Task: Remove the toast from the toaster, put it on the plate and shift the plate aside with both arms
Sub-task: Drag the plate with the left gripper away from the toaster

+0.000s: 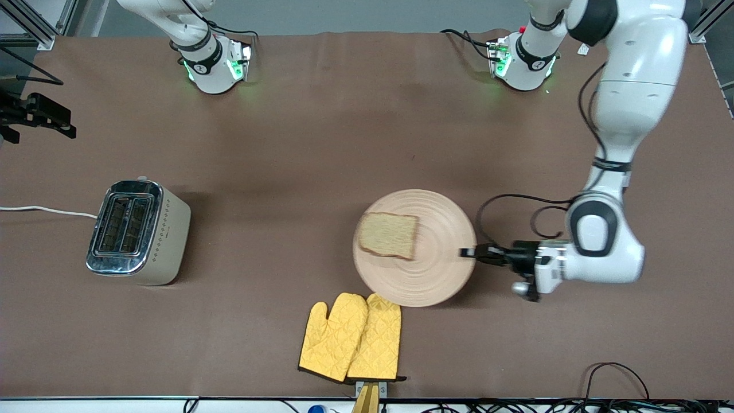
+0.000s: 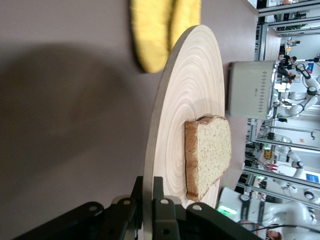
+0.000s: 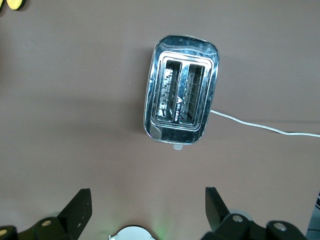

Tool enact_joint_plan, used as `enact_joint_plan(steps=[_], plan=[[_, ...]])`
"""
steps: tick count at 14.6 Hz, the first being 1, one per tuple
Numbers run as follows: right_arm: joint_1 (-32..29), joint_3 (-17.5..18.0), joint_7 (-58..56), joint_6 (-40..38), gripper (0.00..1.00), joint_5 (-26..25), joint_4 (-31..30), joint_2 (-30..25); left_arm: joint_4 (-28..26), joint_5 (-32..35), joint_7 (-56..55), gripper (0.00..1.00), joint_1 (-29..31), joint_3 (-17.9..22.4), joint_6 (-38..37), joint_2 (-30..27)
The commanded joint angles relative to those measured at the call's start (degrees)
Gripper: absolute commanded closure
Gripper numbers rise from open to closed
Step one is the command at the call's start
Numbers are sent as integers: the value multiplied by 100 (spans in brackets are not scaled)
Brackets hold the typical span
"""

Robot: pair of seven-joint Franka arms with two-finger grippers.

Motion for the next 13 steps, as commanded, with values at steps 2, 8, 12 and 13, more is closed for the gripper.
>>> enact_joint_plan(steps=[2,8,12,13], plan=[[-45,67,49,-62,0,-79,25,-44,-176,595,435,100,1038,-101,-261,-127],[-45,67,49,-70,0,-71,25,-44,-167,684,1479,100,1962,-101,-947,347],[-36,76,49,-114,0,-71,25,-44,-167,780,1605,100,2201,-83,-956,453],[-28,85,57,-123,0,-79,25,-44,-167,789,1569,99,2235,-66,-956,453]])
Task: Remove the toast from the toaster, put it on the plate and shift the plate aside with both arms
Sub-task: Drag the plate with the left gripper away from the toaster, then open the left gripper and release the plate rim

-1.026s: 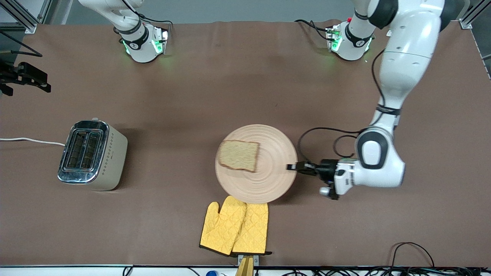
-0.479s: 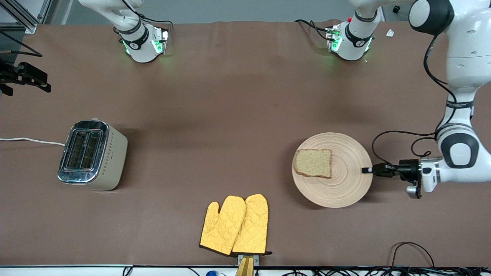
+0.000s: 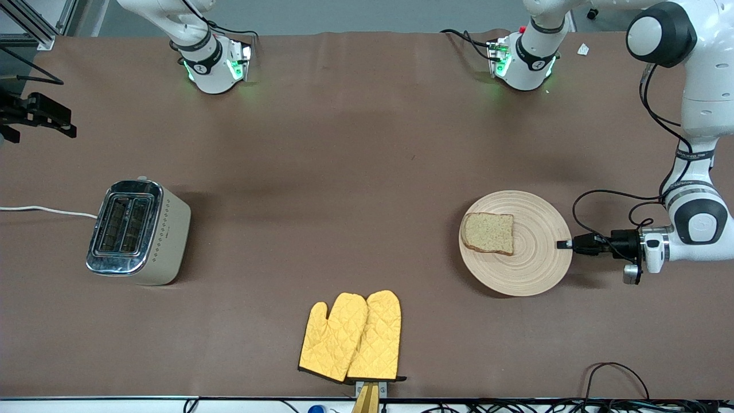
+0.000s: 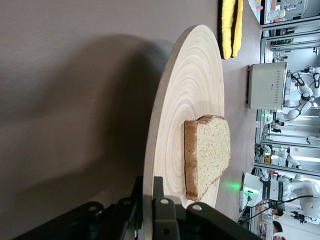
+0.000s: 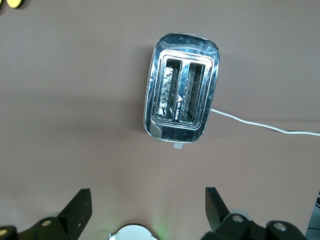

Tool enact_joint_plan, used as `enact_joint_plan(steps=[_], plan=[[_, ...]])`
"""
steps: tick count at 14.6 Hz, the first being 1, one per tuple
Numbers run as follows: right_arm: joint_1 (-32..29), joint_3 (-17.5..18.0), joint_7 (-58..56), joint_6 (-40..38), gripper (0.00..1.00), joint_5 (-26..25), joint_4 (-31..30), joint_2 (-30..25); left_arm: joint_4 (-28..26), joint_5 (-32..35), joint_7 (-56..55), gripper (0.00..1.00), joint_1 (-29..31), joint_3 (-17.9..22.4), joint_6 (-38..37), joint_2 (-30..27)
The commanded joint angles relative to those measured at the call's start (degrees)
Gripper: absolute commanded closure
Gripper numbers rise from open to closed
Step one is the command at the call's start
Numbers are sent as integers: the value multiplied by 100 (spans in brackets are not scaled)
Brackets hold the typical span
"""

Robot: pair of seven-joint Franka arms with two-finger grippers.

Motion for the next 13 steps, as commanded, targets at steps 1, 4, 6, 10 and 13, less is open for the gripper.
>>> enact_joint_plan(steps=[1,4,6,10,13], plan=[[-19,89,49,-81,0,-79,23,-44,-1,70,-113,97,164,-67,-204,-100],[-19,81,57,-81,0,-71,23,-44,8,79,-245,63,260,-59,-204,-4],[-28,81,48,-81,0,-71,23,-44,8,79,-193,0,339,-50,-204,14],[-37,72,57,-81,0,-71,23,-44,200,867,-210,0,621,-50,-204,-117],[-28,81,57,-73,0,-71,23,-44,666,1878,-341,0,578,-67,-204,-406]])
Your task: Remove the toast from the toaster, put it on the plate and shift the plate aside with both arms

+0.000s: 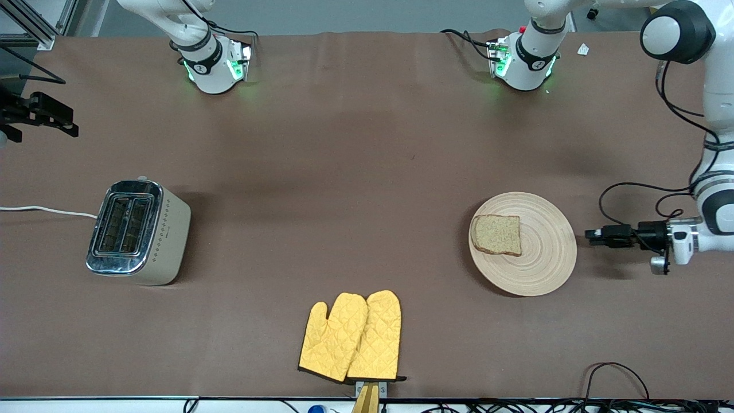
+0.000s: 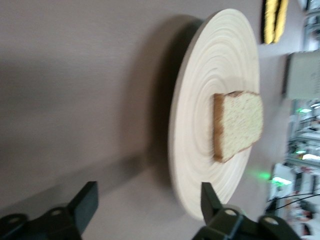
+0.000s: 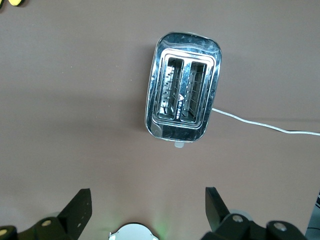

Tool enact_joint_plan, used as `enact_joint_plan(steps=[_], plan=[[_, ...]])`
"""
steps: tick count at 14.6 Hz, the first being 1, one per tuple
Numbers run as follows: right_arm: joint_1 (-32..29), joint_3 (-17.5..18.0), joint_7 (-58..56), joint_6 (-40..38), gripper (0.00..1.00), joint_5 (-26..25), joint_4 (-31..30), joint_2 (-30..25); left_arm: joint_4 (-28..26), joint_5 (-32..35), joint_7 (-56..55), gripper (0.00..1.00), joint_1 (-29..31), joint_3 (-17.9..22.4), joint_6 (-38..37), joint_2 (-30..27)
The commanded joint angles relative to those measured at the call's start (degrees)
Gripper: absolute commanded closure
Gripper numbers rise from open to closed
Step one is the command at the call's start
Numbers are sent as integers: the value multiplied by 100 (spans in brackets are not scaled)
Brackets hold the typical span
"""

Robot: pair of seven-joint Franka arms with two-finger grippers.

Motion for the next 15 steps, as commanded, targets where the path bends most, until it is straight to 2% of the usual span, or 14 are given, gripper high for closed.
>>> enact_joint_plan(steps=[1,3,8,15], plan=[[-29,55,56,-56,0,-62,23,-44,316,816,-412,0,-94,-72,-124,-525],[-29,55,56,-56,0,-53,23,-44,439,1501,-983,0,-374,-160,-124,-1008],[-29,55,56,-47,0,-53,23,-44,413,2443,-2143,0,-1322,-187,-150,-2370],[-38,37,48,-47,0,-36,32,-35,378,3454,-4559,0,-2711,-187,-1230,-3725]])
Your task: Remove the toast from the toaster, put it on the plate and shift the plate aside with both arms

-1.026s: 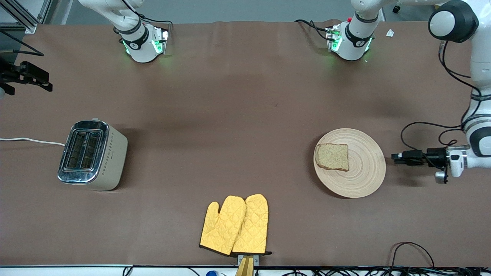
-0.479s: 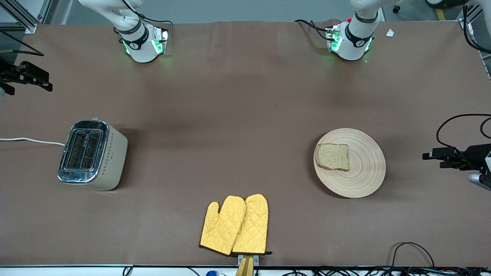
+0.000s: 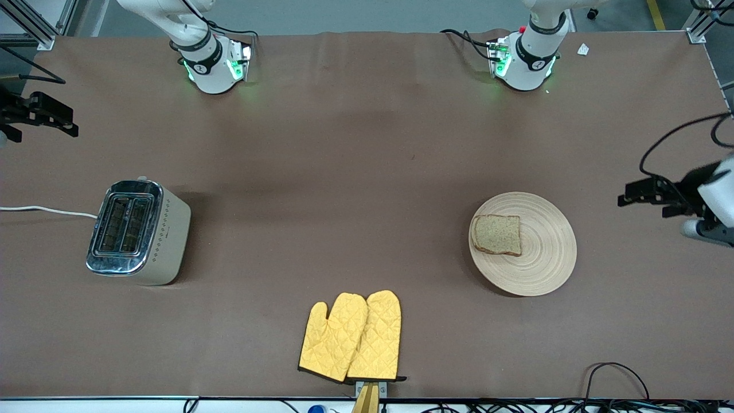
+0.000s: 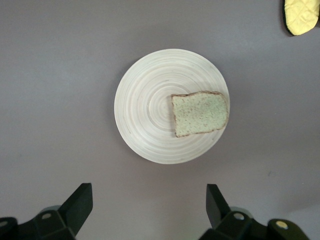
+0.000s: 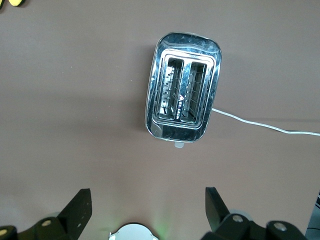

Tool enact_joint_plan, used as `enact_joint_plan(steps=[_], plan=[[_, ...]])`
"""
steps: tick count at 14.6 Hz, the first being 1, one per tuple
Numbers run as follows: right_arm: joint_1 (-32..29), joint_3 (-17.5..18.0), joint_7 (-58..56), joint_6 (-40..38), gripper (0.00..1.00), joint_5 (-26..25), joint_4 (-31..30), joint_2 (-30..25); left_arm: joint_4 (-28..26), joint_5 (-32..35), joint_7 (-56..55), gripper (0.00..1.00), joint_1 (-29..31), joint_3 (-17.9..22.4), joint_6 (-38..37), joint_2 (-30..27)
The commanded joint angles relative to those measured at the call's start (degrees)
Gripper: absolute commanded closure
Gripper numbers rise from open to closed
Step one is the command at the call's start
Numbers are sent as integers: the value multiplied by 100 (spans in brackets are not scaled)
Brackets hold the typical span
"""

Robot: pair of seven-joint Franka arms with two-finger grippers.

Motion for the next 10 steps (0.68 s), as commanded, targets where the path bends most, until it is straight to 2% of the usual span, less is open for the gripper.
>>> enact_joint_plan(steps=[1,10], plan=[[-47,36,56,-56,0,-36,17,-35,-240,380,-709,0,-416,58,-270,-508],[-47,36,56,-56,0,-36,26,-35,-564,486,-755,0,-514,23,-174,-957]])
